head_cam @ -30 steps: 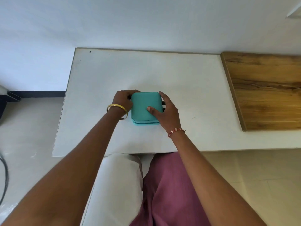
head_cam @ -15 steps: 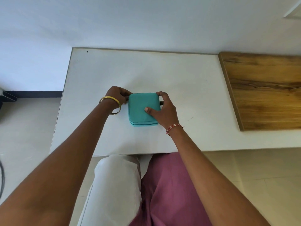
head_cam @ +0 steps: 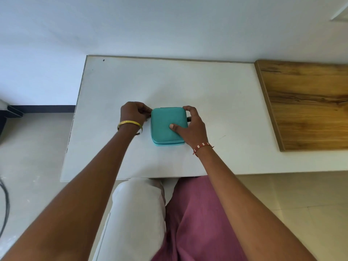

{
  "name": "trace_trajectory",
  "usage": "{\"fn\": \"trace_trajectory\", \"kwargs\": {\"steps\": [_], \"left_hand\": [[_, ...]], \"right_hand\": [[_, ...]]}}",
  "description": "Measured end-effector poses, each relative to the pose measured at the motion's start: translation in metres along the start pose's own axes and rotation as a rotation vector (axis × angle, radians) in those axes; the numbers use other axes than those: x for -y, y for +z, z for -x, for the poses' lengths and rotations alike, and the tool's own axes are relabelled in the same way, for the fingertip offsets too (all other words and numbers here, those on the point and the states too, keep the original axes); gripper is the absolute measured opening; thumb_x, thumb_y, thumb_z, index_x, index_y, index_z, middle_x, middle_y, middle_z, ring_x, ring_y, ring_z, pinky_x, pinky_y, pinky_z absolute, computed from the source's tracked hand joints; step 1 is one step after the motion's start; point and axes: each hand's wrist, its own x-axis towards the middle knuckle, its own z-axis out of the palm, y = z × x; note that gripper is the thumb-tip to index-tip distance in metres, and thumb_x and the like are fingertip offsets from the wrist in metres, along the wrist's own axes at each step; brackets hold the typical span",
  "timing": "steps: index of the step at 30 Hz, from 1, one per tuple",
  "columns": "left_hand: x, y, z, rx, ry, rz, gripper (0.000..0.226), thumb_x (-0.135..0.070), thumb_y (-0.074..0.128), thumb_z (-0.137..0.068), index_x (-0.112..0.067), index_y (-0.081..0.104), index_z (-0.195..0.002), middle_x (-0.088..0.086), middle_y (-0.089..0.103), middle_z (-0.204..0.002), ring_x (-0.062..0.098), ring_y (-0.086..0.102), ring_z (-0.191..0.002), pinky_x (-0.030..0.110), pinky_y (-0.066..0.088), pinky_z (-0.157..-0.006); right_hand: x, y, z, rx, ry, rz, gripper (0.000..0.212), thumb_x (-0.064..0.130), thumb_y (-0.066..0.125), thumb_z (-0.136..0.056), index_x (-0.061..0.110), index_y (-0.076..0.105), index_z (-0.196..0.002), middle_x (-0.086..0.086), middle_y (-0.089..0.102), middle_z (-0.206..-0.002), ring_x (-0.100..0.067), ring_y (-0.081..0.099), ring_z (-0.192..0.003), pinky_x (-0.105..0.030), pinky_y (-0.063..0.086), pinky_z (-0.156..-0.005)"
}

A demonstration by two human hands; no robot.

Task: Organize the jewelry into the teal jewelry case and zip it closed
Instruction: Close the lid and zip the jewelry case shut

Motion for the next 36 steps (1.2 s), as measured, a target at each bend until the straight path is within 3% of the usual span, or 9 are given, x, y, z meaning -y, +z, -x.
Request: {"fn": "trace_trajectory", "kwargs": {"steps": [4,10,19,25,29,32,34,36], "left_hand": [[0.004,0.004,0.013,-0.114,0.004,-0.069,0.016,0.009,0.061,-0.074,-0.001,0.071,-0.081,0.017,0.071,-0.083,0.024,0.065,-0.076,0.024,0.050,-0.080],[0.001,-0.002,0.020,-0.079,0.044,-0.329,0.025,0.012,0.053,-0.073,-0.002,0.070,-0.085,0.018,0.069,-0.092,0.032,0.063,-0.092,0.030,0.047,-0.082],[0.015,0.010,0.101,-0.023,-0.020,-0.341,0.021,0.005,0.054,-0.077,-0.001,0.070,-0.090,0.019,0.067,-0.098,0.034,0.061,-0.095,0.030,0.043,-0.080],[0.000,0.027,0.115,0.026,-0.096,-0.334,0.024,-0.002,0.053,-0.082,-0.006,0.068,-0.101,0.014,0.066,-0.108,0.029,0.058,-0.103,0.029,0.041,-0.086],[-0.012,0.046,0.124,-0.017,-0.139,-0.253,0.023,-0.008,0.051,-0.085,-0.004,0.067,-0.100,0.015,0.067,-0.106,0.031,0.059,-0.101,0.031,0.043,-0.084],[-0.017,0.059,0.130,-0.053,-0.205,-0.067,0.021,-0.008,0.055,-0.082,-0.004,0.069,-0.096,0.015,0.070,-0.099,0.032,0.062,-0.095,0.030,0.045,-0.084],[-0.012,0.060,0.132,-0.033,-0.243,0.071,0.020,-0.009,0.060,-0.080,-0.005,0.070,-0.096,0.015,0.072,-0.093,0.028,0.067,-0.085,0.029,0.049,-0.085],[-0.006,0.056,0.134,0.028,-0.264,0.168,0.021,-0.009,0.061,-0.081,-0.006,0.069,-0.099,0.013,0.072,-0.089,0.012,0.067,-0.062,0.024,0.052,-0.078]], "right_hand": [[0.001,0.001,0.001,0.016,-0.004,0.017,0.063,0.021,0.076,-0.071,0.021,0.044,-0.125,-0.014,0.059,-0.111,-0.028,0.055,-0.100,-0.033,0.047,-0.084],[0.005,0.002,0.000,0.037,0.020,0.059,0.062,0.022,0.075,-0.072,0.022,0.042,-0.125,-0.017,0.060,-0.107,-0.032,0.058,-0.097,-0.034,0.048,-0.083],[0.008,0.000,0.000,0.059,0.047,0.063,0.062,0.023,0.074,-0.071,0.023,0.042,-0.123,-0.015,0.060,-0.106,-0.031,0.058,-0.097,-0.033,0.047,-0.081],[0.014,-0.002,0.004,0.068,0.058,0.072,0.061,0.022,0.074,-0.072,0.021,0.041,-0.124,-0.015,0.059,-0.110,-0.032,0.057,-0.099,-0.035,0.047,-0.083],[0.016,-0.003,0.004,0.083,0.056,0.075,0.061,0.022,0.073,-0.074,0.019,0.040,-0.125,-0.014,0.058,-0.114,-0.031,0.056,-0.101,-0.030,0.044,-0.080],[0.015,-0.006,0.004,0.107,0.043,0.090,0.061,0.024,0.073,-0.074,0.019,0.040,-0.126,-0.014,0.059,-0.110,-0.031,0.056,-0.100,-0.030,0.044,-0.081],[0.011,-0.009,0.009,0.095,0.046,0.054,0.057,0.027,0.071,-0.077,0.018,0.042,-0.126,-0.010,0.057,-0.098,-0.027,0.056,-0.094,-0.030,0.045,-0.080],[0.003,-0.014,0.020,-0.015,0.090,-0.069,0.047,0.030,0.065,-0.083,0.013,0.048,-0.123,-0.004,0.055,-0.085,-0.022,0.053,-0.083,-0.020,0.043,-0.068]]}}
